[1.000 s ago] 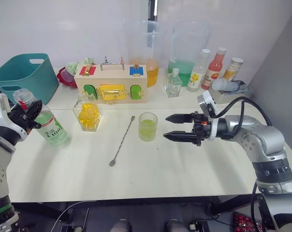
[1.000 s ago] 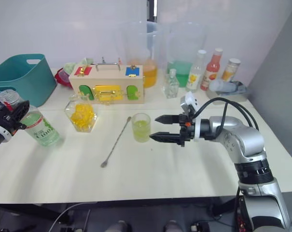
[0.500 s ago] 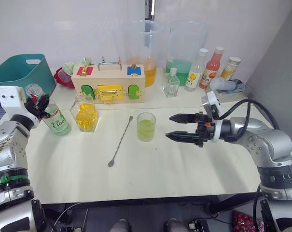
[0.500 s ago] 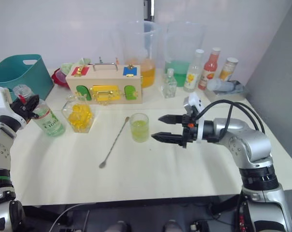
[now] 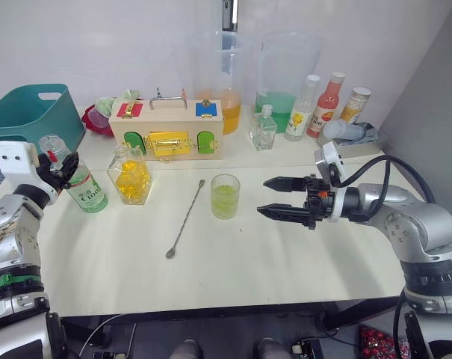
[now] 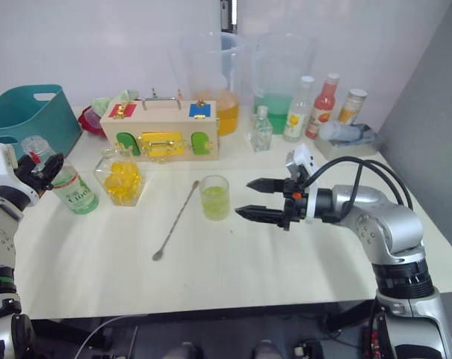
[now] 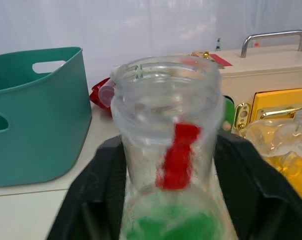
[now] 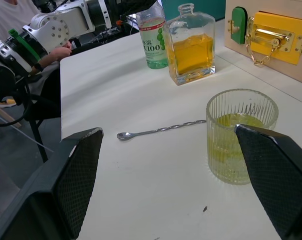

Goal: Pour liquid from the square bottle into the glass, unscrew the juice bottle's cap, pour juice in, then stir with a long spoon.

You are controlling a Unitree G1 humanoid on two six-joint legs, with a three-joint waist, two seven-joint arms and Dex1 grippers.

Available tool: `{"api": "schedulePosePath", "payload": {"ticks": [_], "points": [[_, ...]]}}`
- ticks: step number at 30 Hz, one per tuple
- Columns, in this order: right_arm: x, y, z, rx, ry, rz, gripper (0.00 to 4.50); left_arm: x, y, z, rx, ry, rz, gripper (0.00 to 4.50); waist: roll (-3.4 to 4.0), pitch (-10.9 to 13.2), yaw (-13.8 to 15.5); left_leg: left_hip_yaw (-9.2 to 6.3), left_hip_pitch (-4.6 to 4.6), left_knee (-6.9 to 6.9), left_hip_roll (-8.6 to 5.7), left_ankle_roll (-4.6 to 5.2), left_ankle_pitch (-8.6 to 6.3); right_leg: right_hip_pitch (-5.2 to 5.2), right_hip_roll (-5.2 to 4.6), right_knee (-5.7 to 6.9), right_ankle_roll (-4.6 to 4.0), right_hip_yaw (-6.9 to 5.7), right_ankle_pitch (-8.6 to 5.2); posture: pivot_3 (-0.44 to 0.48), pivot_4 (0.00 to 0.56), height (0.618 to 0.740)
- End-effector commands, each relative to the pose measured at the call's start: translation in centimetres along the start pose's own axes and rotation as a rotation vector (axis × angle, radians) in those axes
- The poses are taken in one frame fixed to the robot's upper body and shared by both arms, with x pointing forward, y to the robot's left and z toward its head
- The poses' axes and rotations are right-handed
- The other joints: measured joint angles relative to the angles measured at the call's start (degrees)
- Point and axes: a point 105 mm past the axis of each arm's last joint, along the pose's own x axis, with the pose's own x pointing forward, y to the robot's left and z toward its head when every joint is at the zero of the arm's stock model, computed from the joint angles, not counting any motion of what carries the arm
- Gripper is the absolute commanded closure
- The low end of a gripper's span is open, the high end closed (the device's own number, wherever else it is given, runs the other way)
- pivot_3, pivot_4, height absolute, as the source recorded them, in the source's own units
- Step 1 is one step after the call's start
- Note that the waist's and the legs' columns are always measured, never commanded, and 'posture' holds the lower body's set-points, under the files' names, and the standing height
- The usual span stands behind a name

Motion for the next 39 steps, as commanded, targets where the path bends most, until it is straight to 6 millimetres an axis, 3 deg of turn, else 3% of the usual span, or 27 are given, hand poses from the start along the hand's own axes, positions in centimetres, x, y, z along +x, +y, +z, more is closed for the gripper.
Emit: {"api": "schedulePosePath", "payload": {"ticks": [1, 2, 5, 10, 13, 17, 19, 21, 23, 27, 30, 35, 39], "points": [[-0.3, 0.5, 0.7, -0.032, 0.001, 0.014, 0.0, -0.7, 0.7, 3.5, 0.023, -0.121, 0.02, 0.23, 0.0, 0.0, 0.0, 0.0, 0.0, 0.0, -0.01, 0.0, 0.0, 0.0, -0.01, 0.0, 0.0, 0.0, 0.0, 0.0, 0.15, 0.74], [-0.3, 0.5, 0.7, -0.029, 0.0, 0.015, 0.0, -0.9, 0.7, 4.0, 0.02, -0.145, 0.02, 0.01, 0.0, 0.0, 0.1, 0.0, 0.0, 0.0, -0.01, 0.0, 0.0, 0.0, -0.02, 0.0, 0.0, 0.0, 0.0, 0.0, 0.15, 0.74], [-0.3, 0.5, 0.6, -0.024, -0.002, 0.017, 0.0, -1.3, 0.6, 5.2, 0.013, -0.195, 0.014, 0.01, 0.0, 0.0, 0.2, 0.0, 0.0, 0.0, -0.01, 0.0, 0.0, 0.01, -0.02, -0.02, 0.0, 0.0, 0.0, 0.0, 0.15, 0.74], [-0.2, 0.4, 0.6, -0.024, -0.003, 0.023, 0.0, -1.9, -0.2, 10.3, -0.001, -0.374, -0.034, 0.01, -0.02, 0.0, 0.3, 0.0, 0.0, 0.01, -0.02, -0.01, 0.0, 0.02, -0.04, -0.04, 0.0, 0.0, 0.0, 0.0, 0.15, 0.74], [-0.1, 0.2, 0.8, -0.034, -0.012, 0.018, 0.0, -2.0, -3.3, 12.7, 0.006, -0.394, -0.208, 0.01, -0.06, 0.0, 0.2, 0.0, -0.01, 0.01, -0.02, -0.01, 0.0, 0.03, -0.03, -0.04, 0.0, -0.01, 0.0, 0.0, 0.15, 0.74], [-0.2, -0.4, 1.1, -0.054, -0.027, -0.015, 0.0, -2.8, -8.2, 13.5, 0.001, -0.33, -0.477, 0.01, -0.05, 0.0, 0.1, 0.02, 0.02, 0.0, -0.02, 0.0, 0.0, 0.04, -0.03, -0.03, 0.0, 0.0, 0.0, 0.0, 0.15, 0.74], [-0.3, -0.6, 1.2, -0.058, -0.029, -0.025, 0.0, -3.5, -10.3, 13.0, 0.019, -0.276, -0.583, 0.01, -0.05, 0.0, 0.1, 0.02, 0.02, 0.0, 0.0, 0.0, 0.0, 0.05, 0.0, -0.02, 0.0, 0.0, 0.0, 0.0, 0.15, 0.74], [-0.3, -0.6, 1.2, -0.058, -0.028, -0.026, 0.0, -3.8, -11.2, 12.7, 0.024, -0.248, -0.619, 0.01, -0.05, 0.0, 0.0, 0.03, 0.03, 0.0, 0.0, 0.0, 0.0, 0.05, 0.0, -0.02, 0.0, 0.01, 0.0, 0.0, 0.15, 0.74], [-0.6, -0.7, 0.9, -0.061, -0.024, -0.038, 0.0, -4.5, -12.8, 11.2, 0.028, -0.169, -0.713, 0.01, -0.05, 0.0, -0.1, 0.03, 0.03, 0.0, 0.05, 0.0, 0.0, 0.04, 0.06, -0.04, 0.0, 0.01, 0.0, 0.0, 0.15, 0.74], [-1.3, -0.7, 0.0, -0.071, -0.004, -0.061, 0.0, -5.9, -14.3, 8.5, 0.047, -0.042, -0.824, 0.01, -0.04, 0.0, -0.2, 0.05, 0.04, -0.01, 0.08, 0.0, 0.0, 0.04, 0.09, -0.04, -0.01, 0.01, -0.01, 0.0, 0.15, 0.74], [-1.5, -0.6, -0.2, -0.079, 0.001, -0.066, 0.0, -6.2, -14.5, 8.0, 0.051, -0.023, -0.841, 0.01, -0.04, 0.0, -0.1, 0.06, 0.04, -0.02, 0.08, 0.01, -0.01, 0.05, 0.08, -0.07, -0.01, 0.02, -0.01, 0.0, 0.15, 0.74], [-4.0, -1.3, -4.3, -0.149, 0.077, -0.204, 0.0, -8.3, -13.1, 1.8, 0.082, 0.172, -0.813, 0.01, 0.03, 0.0, 0.2, 0.17, 0.28, -0.09, 0.07, 0.05, -0.06, 0.23, 0.03, -0.18, -0.01, 0.06, -0.02, 0.0, 0.15, 0.74], [-5.0, -1.4, -5.5, -0.152, 0.063, -0.25, 0.0, -9.0, -11.8, -0.2, 0.096, 0.207, -0.771, 0.01, 0.03, 0.0, 0.2, 0.22, 0.24, -0.09, 0.18, 0.04, -0.06, 0.2, 0.09, -0.28, -0.03, 0.07, -0.02, 0.0, 0.15, 0.74]]}}
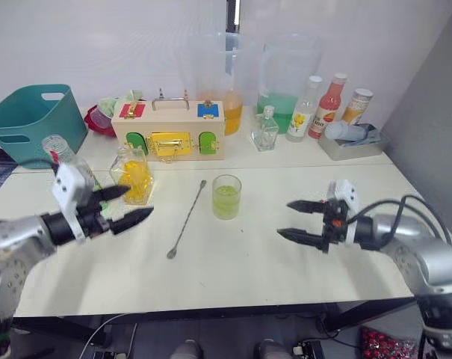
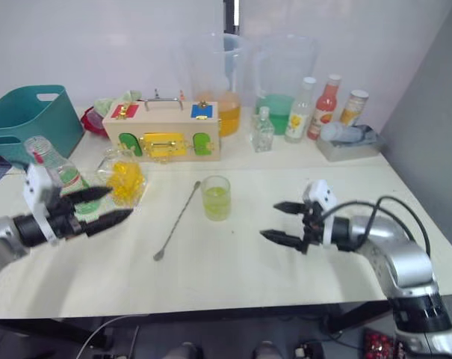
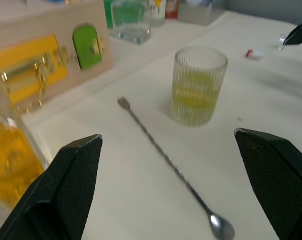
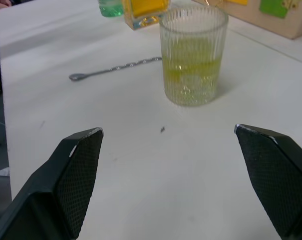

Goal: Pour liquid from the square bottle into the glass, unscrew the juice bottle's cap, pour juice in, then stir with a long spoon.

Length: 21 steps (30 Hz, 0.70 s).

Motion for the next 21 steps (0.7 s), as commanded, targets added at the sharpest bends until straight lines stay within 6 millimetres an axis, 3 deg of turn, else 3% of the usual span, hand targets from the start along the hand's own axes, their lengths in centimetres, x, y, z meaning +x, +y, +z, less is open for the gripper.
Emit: {"api": "schedulePosePath", "payload": {"ticks": [1, 4, 10, 16, 21], "points": [[-1.5, -0.8, 0.9, -0.081, -0.065, -0.074, 0.0, -1.0, 0.8, 0.0, 0.053, -0.029, 0.06, 0.01, 0.0, 0.0, 0.0, 0.02, 0.02, 0.0, 0.05, 0.0, 0.0, 0.02, 0.02, -0.05, -0.01, -0.02, 0.0, 0.0, 0.15, 0.74], [-2.7, -1.3, 0.0, -0.071, -0.098, -0.138, 0.0, -1.9, 1.6, -1.9, 0.039, -0.013, 0.121, 0.01, 0.01, 0.0, 0.2, 0.07, 0.17, -0.01, 0.12, -0.01, 0.0, 0.22, 0.04, -0.23, -0.02, -0.06, 0.0, 0.0, 0.15, 0.74], [-7.0, -2.7, -3.9, -0.007, -0.058, -0.308, 0.0, -4.7, 1.7, -6.4, -0.012, 0.038, 0.222, 0.01, 0.01, 0.0, 0.2, 0.12, 0.22, -0.09, 0.11, -0.03, -0.03, 0.24, 0.0, -0.26, -0.02, -0.03, 0.0, 0.0, 0.15, 0.74], [-10.3, -3.6, -7.0, 0.022, -0.006, -0.429, 0.0, -6.3, 1.4, -8.6, -0.047, 0.049, 0.278, 0.01, 0.03, 0.0, 0.1, 0.16, 0.37, -0.08, 0.16, -0.04, -0.03, 0.41, 0.02, -0.31, -0.03, -0.03, -0.01, 0.0, 0.15, 0.74], [-11.2, -3.7, -8.1, 0.036, 0.017, -0.457, 0.0, -6.9, 1.2, -9.4, -0.056, 0.06, 0.288, 0.01, 0.11, -0.1, 0.1, 0.2, 0.71, -0.18, 0.19, -0.03, -0.04, 0.8, 0.04, -0.42, -0.06, -0.04, -0.03, 0.0, 0.15, 0.74]]}}
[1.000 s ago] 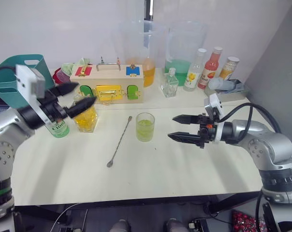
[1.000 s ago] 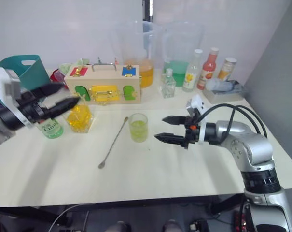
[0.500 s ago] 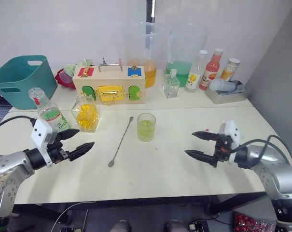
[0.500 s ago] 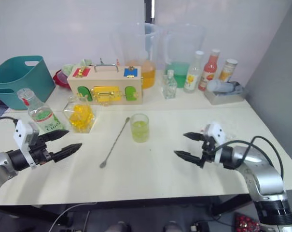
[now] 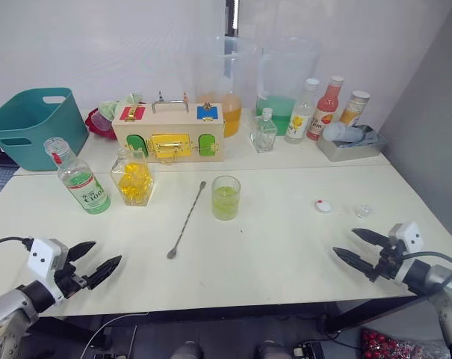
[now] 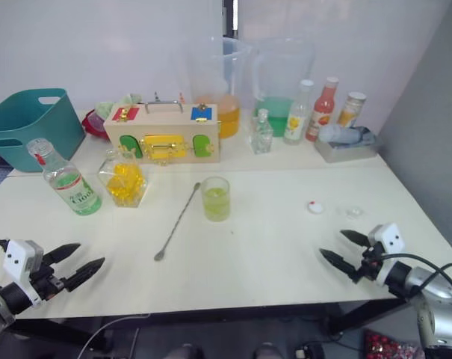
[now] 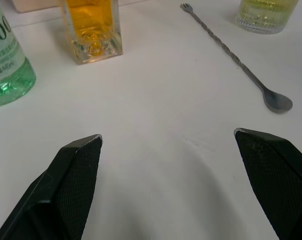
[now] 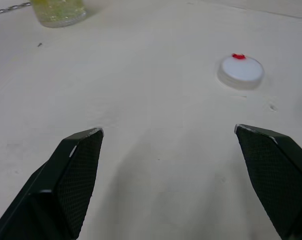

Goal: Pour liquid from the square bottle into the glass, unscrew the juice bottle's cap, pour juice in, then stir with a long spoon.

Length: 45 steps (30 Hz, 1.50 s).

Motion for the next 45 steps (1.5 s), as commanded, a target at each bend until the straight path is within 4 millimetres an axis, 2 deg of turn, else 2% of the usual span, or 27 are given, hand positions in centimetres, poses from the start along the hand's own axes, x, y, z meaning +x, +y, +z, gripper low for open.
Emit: {"api": "schedulePosePath", "payload": {"ticks": [1, 7, 10, 14, 17, 22, 26, 30, 34, 39, 45], "points": [[-0.7, -0.7, 0.9, -0.039, -0.021, -0.027, 0.0, -0.5, 0.4, 0.9, 0.052, -0.022, 0.013, 0.01, 0.0, 0.0, 0.0, 0.0, 0.09, -0.04, 0.02, 0.0, 0.0, 0.13, 0.01, -0.07, -0.02, -0.02, -0.01, 0.0, 0.15, 0.74], [-0.5, -0.5, 1.0, -0.037, -0.021, -0.015, 0.0, -0.6, 0.6, 1.0, 0.063, -0.024, 0.026, 0.01, 0.02, 0.0, 0.0, 0.01, 0.19, -0.15, 0.0, 0.0, 0.0, 0.23, -0.01, -0.15, -0.01, -0.01, -0.02, 0.0, 0.15, 0.74], [0.4, 0.7, 2.1, -0.061, -0.023, 0.076, 0.0, 0.1, -0.5, 1.6, 0.062, -0.055, 0.031, 0.01, 0.04, 0.0, 0.0, 0.01, 0.22, -0.19, 0.01, 0.0, 0.0, 0.23, -0.01, -0.16, -0.01, 0.0, -0.02, 0.0, 0.15, 0.74], [1.6, 2.4, 5.2, -0.05, -0.09, 0.186, 0.0, 0.9, -2.9, 2.5, 0.037, -0.098, 0.027, 0.01, 0.04, 0.0, 0.0, 0.01, 0.22, -0.21, 0.03, -0.01, 0.0, 0.23, -0.02, -0.17, -0.01, 0.03, -0.02, 0.0, 0.15, 0.74], [2.3, 3.4, 6.7, -0.042, -0.09, 0.255, 0.0, 1.6, -4.1, 2.6, 0.027, -0.097, 0.031, 0.01, 0.05, 0.0, 0.0, -0.01, 0.23, -0.26, 0.04, -0.01, 0.0, 0.22, 0.01, -0.17, -0.01, 0.02, -0.02, 0.0, 0.15, 0.74], [3.0, 5.0, 7.9, 0.009, -0.04, 0.37, 0.0, 3.2, -5.5, 2.8, 0.001, -0.091, 0.05, 0.01, 0.04, 0.0, 0.4, -0.01, 0.22, -0.25, -0.01, -0.01, 0.0, 0.25, -0.04, -0.21, 0.0, 0.02, -0.02, 0.0, 0.15, 0.74], [3.5, 5.8, 9.0, 0.01, -0.054, 0.426, 0.0, 5.1, -8.0, 3.6, -0.042, -0.11, 0.018, 0.01, 0.03, 0.0, 0.5, 0.0, 0.19, -0.25, -0.03, -0.01, 0.0, 0.24, -0.03, -0.23, 0.0, 0.01, -0.02, 0.0, 0.15, 0.74], [3.6, 5.8, 9.2, 0.035, -0.054, 0.424, 0.0, 5.6, -8.3, 3.8, -0.064, -0.11, 0.032, 0.01, 0.02, 0.0, 0.5, -0.01, 0.18, -0.25, -0.02, -0.01, 0.0, 0.23, -0.01, -0.22, 0.01, 0.01, -0.02, 0.0, 0.15, 0.74], [4.4, 5.1, 9.5, 0.023, -0.04, 0.363, 0.0, 9.4, -10.7, 4.1, -0.043, -0.073, 0.012, 0.01, 0.04, 0.0, 0.8, 0.0, 0.17, -0.22, -0.08, -0.02, 0.01, 0.24, -0.02, -0.21, 0.01, 0.01, -0.02, 0.0, 0.15, 0.74], [4.4, 4.8, 9.5, 0.001, -0.052, 0.338, 0.0, 12.6, -11.2, 4.3, -0.039, -0.041, 0.025, 0.01, 0.03, 0.0, 1.0, -0.03, 0.12, -0.17, -0.1, -0.01, 0.0, 0.24, -0.01, -0.2, 0.04, -0.02, -0.01, 0.0, 0.15, 0.74], [4.3, 4.8, 9.4, 0.004, -0.052, 0.319, 0.0, 14.4, -11.4, 3.9, -0.033, -0.012, 0.027, 0.01, 0.02, 0.0, 0.9, -0.05, 0.05, -0.2, -0.1, -0.01, 0.0, 0.16, -0.01, -0.21, 0.04, -0.02, 0.0, 0.0, 0.15, 0.74]]}}
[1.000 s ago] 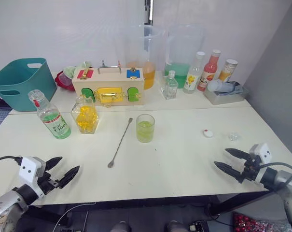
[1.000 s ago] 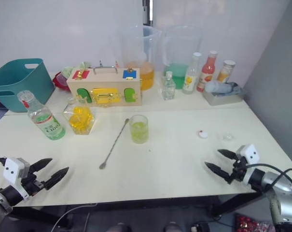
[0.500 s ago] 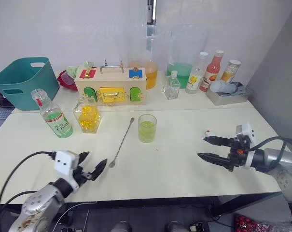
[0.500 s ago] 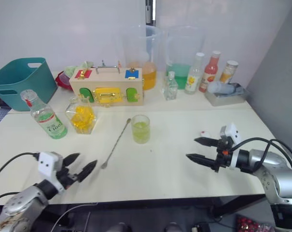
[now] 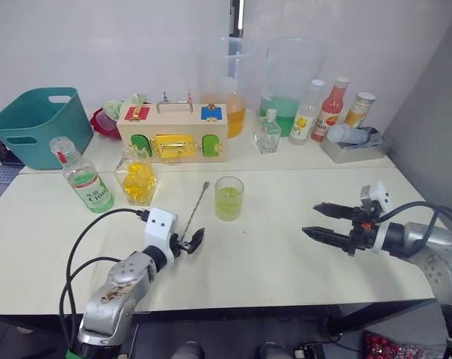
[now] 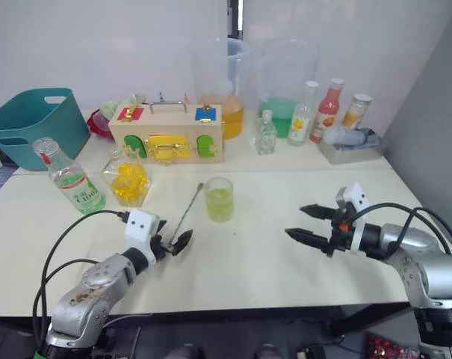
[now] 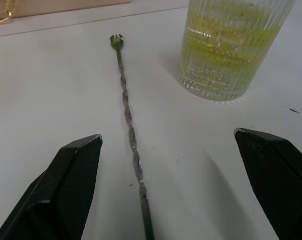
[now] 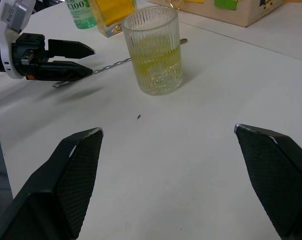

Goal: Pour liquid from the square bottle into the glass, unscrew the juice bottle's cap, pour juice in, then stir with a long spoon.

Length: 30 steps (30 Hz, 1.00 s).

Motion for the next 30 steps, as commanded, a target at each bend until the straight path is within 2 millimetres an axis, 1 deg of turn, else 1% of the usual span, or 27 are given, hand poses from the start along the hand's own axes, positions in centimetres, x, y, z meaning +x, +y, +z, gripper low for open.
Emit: {"api": "schedulePosePath", "payload": {"ticks": [1, 5, 8, 11, 12, 13, 14, 15, 17, 21, 22, 24, 27, 30], "points": [[-0.4, 0.0, 1.1, -0.051, -0.03, -0.022, 0.0, 0.6, 0.2, 0.1, 0.018, 0.004, 0.016, 0.01, 0.01, 0.0, 0.0, 0.0, 0.01, -0.02, 0.0, 0.0, 0.0, 0.0, 0.0, 0.0, 0.0, 0.0, 0.0, 0.0, 0.15, 0.74], [-0.5, -0.1, 1.0, -0.056, -0.03, -0.039, 0.0, 2.0, 0.4, -0.2, 0.013, 0.032, 0.042, 0.01, 0.0, 0.0, 0.0, 0.0, 0.01, 0.0, -0.02, 0.0, 0.0, 0.02, -0.01, -0.02, 0.0, 0.0, 0.0, 0.0, 0.15, 0.74], [-0.5, -0.1, 1.1, -0.057, -0.03, -0.041, 0.0, 2.4, 0.3, -0.3, 0.015, 0.04, 0.042, 0.01, 0.0, 0.0, 0.2, -0.01, -0.01, 0.03, -0.03, 0.0, 0.01, 0.02, -0.02, -0.02, 0.01, -0.01, 0.0, 0.0, 0.15, 0.74], [-0.3, -0.1, 1.3, -0.065, -0.033, -0.044, 0.0, 3.2, 0.2, -1.1, 0.014, 0.086, 0.053, 0.86, 0.0, 0.0, 0.3, -0.01, 0.0, 0.02, -0.03, 0.0, 0.0, 0.02, -0.02, -0.01, 0.01, -0.01, 0.0, 0.0, 0.15, 0.74], [-0.2, -0.1, 1.4, -0.067, -0.033, -0.044, 0.0, 3.5, 0.2, -1.3, 0.011, 0.096, 0.057, 1.24, 0.01, 0.0, 0.4, -0.01, 0.0, 0.02, -0.03, -0.01, 0.01, 0.02, -0.02, -0.01, 0.01, -0.01, 0.0, 0.0, 0.15, 0.74], [-0.2, -0.1, 1.4, -0.068, -0.033, -0.044, 0.0, 3.6, 0.2, -1.4, 0.01, 0.1, 0.06, 1.49, 0.01, 0.0, 0.5, -0.01, 0.0, 0.03, -0.04, -0.01, 0.01, 0.03, -0.02, -0.01, 0.01, -0.01, 0.0, 0.0, 0.15, 0.74], [-0.1, -0.1, 1.4, -0.068, -0.033, -0.043, 0.0, 3.7, 0.4, -1.4, 0.012, 0.106, 0.067, 1.81, 0.01, 0.0, 0.6, -0.01, 0.01, 0.04, -0.05, -0.01, 0.01, 0.06, -0.02, -0.01, 0.01, -0.01, 0.0, 0.0, 0.15, 0.74], [0.0, 0.0, 1.4, -0.07, -0.032, -0.041, 0.0, 3.8, 0.5, -1.5, 0.017, 0.111, 0.075, 2.24, 0.01, 0.0, 0.6, -0.01, 0.02, 0.06, -0.07, -0.01, 0.01, 0.09, -0.04, -0.01, 0.02, -0.01, 0.0, 0.0, 0.15, 0.74], [0.2, 0.1, 1.6, -0.082, -0.039, -0.036, 0.0, 3.7, 1.1, -1.7, 0.02, 0.125, 0.103, 2.82, 0.01, 0.0, 0.6, -0.02, 0.02, 0.08, -0.08, -0.01, 0.01, 0.09, -0.04, -0.01, 0.03, -0.01, 0.0, 0.0, 0.15, 0.74], [0.1, 0.0, 1.6, -0.09, -0.047, -0.03, 0.0, 3.1, 2.2, -1.9, 0.02, 0.137, 0.138, 4.21, 0.02, 0.0, 0.5, -0.03, 0.02, 0.07, -0.07, -0.01, 0.01, 0.08, -0.04, 0.0, 0.04, -0.01, 0.0, 0.0, 0.15, 0.74], [0.1, 0.0, 1.6, -0.09, -0.045, -0.03, 0.0, 2.9, 2.4, -1.9, 0.02, 0.137, 0.141, 4.48, 0.02, 0.0, 0.5, -0.03, 0.02, 0.07, -0.07, -0.01, 0.01, 0.08, -0.04, 0.0, 0.04, -0.01, 0.0, 0.0, 0.15, 0.74], [0.1, 0.0, 1.5, -0.087, -0.038, -0.029, 0.0, 2.7, 2.4, -1.8, 0.024, 0.139, 0.139, 4.48, 0.02, 0.0, 0.4, -0.03, 0.02, 0.07, -0.06, -0.01, 0.01, 0.07, -0.03, 0.0, 0.03, -0.01, 0.0, 0.0, 0.15, 0.74], [0.7, -0.4, 0.9, -0.096, 0.008, -0.048, 0.0, 1.1, 3.2, -1.1, 0.042, 0.116, 0.143, 4.48, 0.03, 0.0, -0.2, -0.02, 0.03, 0.05, -0.03, -0.01, 0.01, 0.04, -0.02, 0.01, 0.03, -0.01, 0.0, 0.0, 0.15, 0.74], [1.1, -0.5, 0.9, -0.096, 0.01, -0.049, 0.0, -0.3, 3.6, -0.5, 0.06, 0.087, 0.134, 4.48, 0.04, 0.0, -0.8, -0.02, 0.07, -0.08, 0.0, -0.01, 0.01, 0.01, 0.0, 0.03, 0.02, 0.0, 0.0, 0.0, 0.15, 0.74]]}}
